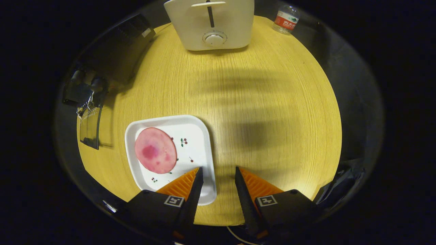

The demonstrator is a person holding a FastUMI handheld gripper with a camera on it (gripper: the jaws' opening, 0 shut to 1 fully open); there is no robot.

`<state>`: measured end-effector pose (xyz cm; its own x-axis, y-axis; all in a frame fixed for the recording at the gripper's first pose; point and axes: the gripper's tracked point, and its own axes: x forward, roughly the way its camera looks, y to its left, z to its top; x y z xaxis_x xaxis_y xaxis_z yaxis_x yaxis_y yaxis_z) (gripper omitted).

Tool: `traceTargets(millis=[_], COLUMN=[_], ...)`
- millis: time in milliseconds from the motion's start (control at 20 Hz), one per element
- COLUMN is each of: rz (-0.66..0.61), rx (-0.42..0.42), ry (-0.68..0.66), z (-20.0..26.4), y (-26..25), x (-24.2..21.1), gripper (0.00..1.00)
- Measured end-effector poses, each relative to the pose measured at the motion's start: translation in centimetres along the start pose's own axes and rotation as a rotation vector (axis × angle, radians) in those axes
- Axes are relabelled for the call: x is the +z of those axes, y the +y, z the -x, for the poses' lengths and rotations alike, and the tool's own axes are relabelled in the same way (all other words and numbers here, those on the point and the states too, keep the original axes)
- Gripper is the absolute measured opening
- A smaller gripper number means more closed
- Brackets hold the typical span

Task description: Open the toaster oven, put the food inside, and close the toaster oven door.

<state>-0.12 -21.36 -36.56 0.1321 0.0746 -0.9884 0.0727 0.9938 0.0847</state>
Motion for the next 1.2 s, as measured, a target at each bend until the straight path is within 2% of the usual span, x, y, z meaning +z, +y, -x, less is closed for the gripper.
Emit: traceTargets(millis=[100, 250, 400, 450, 650, 850, 1050, 1200], rz=[0.013, 0.011, -0.05, -0.072, -0.013, -0.101, -0.243, -0.31], rx=[0.043, 0.045, 0.074, 0.087, 0.122, 0.181, 0.307, 0.369], ry=[-0.009, -0.007, 0.014, 0.023, 0.004, 0.0, -0.03, -0.069], z=[0.1, 0.0, 0.2, -0.3, 0.3, 0.3, 1.7, 3.3], y=[1.0, 1.1, 0.7, 0.8, 0.9, 1.0, 2.1, 2.5], x=[-0.2, 0.1, 0.1, 0.0, -0.3, -0.8, -1.7, -2.1], gripper=[0.42, 0.21, 0.21, 0.06, 0.02, 0.02, 0.02, 0.02])
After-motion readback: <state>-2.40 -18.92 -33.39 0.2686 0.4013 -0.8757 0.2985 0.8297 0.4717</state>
